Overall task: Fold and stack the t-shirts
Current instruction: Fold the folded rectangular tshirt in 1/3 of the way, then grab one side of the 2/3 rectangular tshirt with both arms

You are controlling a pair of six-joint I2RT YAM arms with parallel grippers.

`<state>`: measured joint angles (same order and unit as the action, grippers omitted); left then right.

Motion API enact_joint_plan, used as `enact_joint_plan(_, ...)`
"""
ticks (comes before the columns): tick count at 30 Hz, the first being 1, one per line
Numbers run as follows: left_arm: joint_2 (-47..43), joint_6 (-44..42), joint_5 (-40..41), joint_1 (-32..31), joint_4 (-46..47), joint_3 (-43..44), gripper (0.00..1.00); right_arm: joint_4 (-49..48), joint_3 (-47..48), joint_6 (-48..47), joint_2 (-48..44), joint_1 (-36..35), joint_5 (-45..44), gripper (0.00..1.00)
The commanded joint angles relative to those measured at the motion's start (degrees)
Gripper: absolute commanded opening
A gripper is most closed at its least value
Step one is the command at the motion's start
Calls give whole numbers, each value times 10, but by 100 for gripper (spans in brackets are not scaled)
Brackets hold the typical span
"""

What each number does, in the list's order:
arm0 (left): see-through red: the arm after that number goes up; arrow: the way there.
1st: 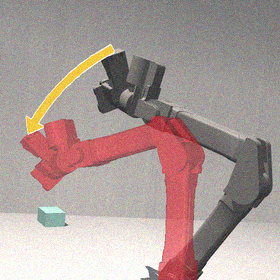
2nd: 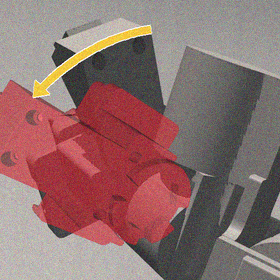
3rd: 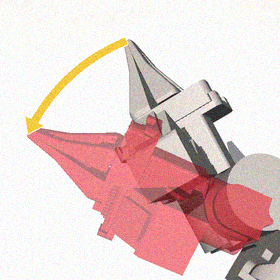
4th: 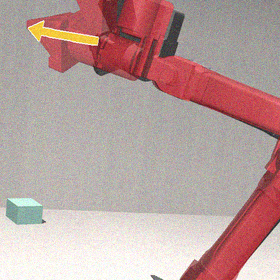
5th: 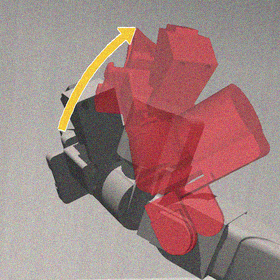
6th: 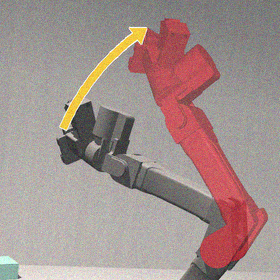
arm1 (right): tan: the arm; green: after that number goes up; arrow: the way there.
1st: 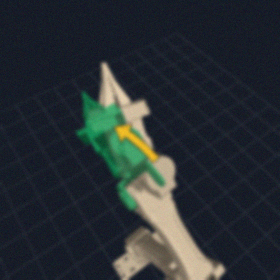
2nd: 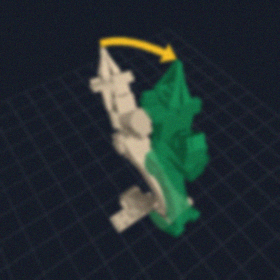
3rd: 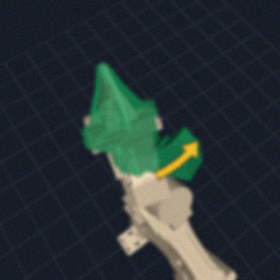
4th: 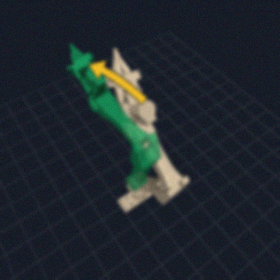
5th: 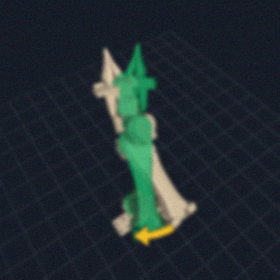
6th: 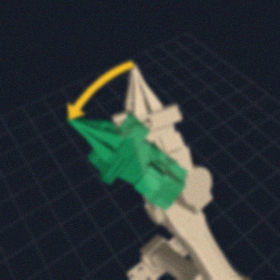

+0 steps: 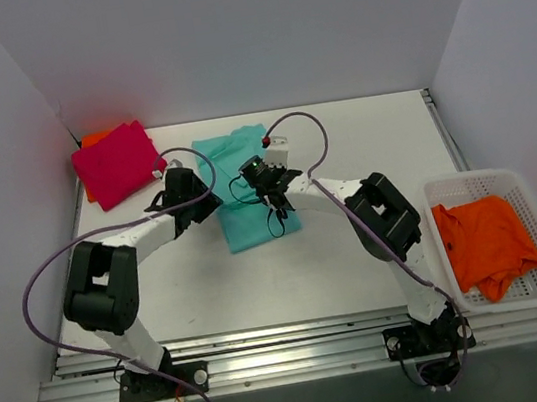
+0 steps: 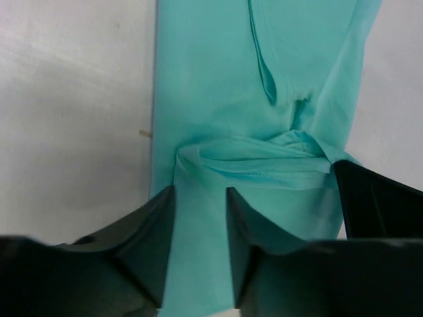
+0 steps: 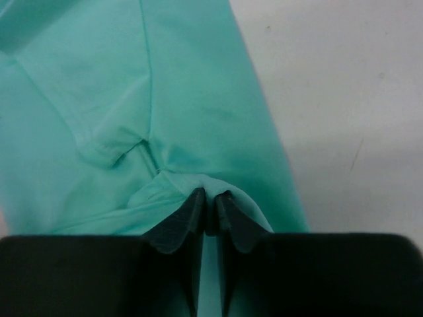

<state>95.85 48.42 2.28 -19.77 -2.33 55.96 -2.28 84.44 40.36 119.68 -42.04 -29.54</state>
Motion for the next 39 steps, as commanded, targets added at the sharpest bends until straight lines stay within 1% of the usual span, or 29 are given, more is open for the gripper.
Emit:
enact_joint_plan(1, 88, -13, -40, 34, 65, 69, 51, 14, 69, -13, 55, 28, 13, 13)
enact_joint_plan(2, 105, -10, -47, 48, 85, 91, 57, 17, 82, -13, 64, 35, 7, 21)
enact_joint_plan(3, 123, -10, -56, 54, 97, 99, 69, 20, 108, -13, 73, 38, 5, 56)
enact_joint_plan(4, 157, -7, -67, 65, 102, 112, 94, 20, 118, -19, 84, 41, 1, 77)
enact_joint_plan(5, 172, -7, -74, 69, 101, 141, 94, 20, 127, -24, 87, 43, -5, 99)
enact_joint_plan(8, 200, -9, -85, 81, 98, 169, 94, 38, 153, -34, 85, 51, -28, 100)
enact_joint_plan(10, 176, -18, -79, 83, 101, 164, 94, 40, 144, -36, 59, 52, -54, 100)
enact_joint_plan(11, 162, -21, -63, 83, 101, 155, 94, 36, 131, -40, 45, 51, -64, 100)
enact_joint_plan(12, 145, -25, -56, 83, 101, 131, 94, 28, 115, -40, 12, 50, -81, 100)
enact_joint_plan(13, 106, -30, -49, 81, 101, 116, 94, 10, 73, -40, -5, 51, -89, 100)
enact_joint_plan(15, 67, -31, -29, 76, 85, 86, 94, -4, 26, -31, -42, 51, -101, 100)
enact_joint_plan(16, 31, -28, -28, 74, 78, 57, 94, -7, 2, -25, -80, 51, -111, 100)
enact_joint_plan(17, 14, -26, -2, 69, 67, 39, 94, -14, -49, -19, -100, 51, -113, 100)
enact_joint_plan(18, -6, -25, 9, 53, 63, 21, 94, -29, -75, -8, -117, 51, -112, 100)
enact_joint_plan(19, -41, -19, 21, 41, 62, -17, 94, -35, -101, -1, -151, 50, -111, 100)
enact_joint_plan(20, -58, -15, 35, 27, 57, -37, 94, -43, -150, 5, -167, 50, -102, 100)
enact_joint_plan(21, -93, -9, 72, -3, 53, -56, 94, -58, -174, 14, -194, 50, -95, 100)
enact_joint_plan(22, -109, 10, 87, -18, 51, -93, 94, -67, -196, 17, -205, 49, -89, 100)
enact_joint_plan(25, -158, 50, 111, -68, 67, -146, 94, -124, -291, 27, -251, 45, -45, 100)
enact_joint_plan(26, -166, 61, 113, -77, 84, -177, 94, -143, -316, 31, -262, 41, -17, 99)
enact_joint_plan(27, -175, 79, 118, -89, 95, -192, 94, -179, -361, 35, -278, 36, -4, 97)
enact_joint_plan(30, -175, 105, 126, -123, 141, -235, 94, -229, -422, 49, -294, 18, 20, 93)
enact_joint_plan(32, -160, 118, 150, -148, 166, -247, 94, -237, -436, 54, -294, 1, 21, 93)
enact_joint_plan(35, -136, 133, 163, -159, 191, -260, 94, -248, -445, 60, -283, -15, 19, 92)
enact_joint_plan(39, -104, 143, 168, -161, 210, -262, 94, -264, -445, 63, -245, -21, 25, 89)
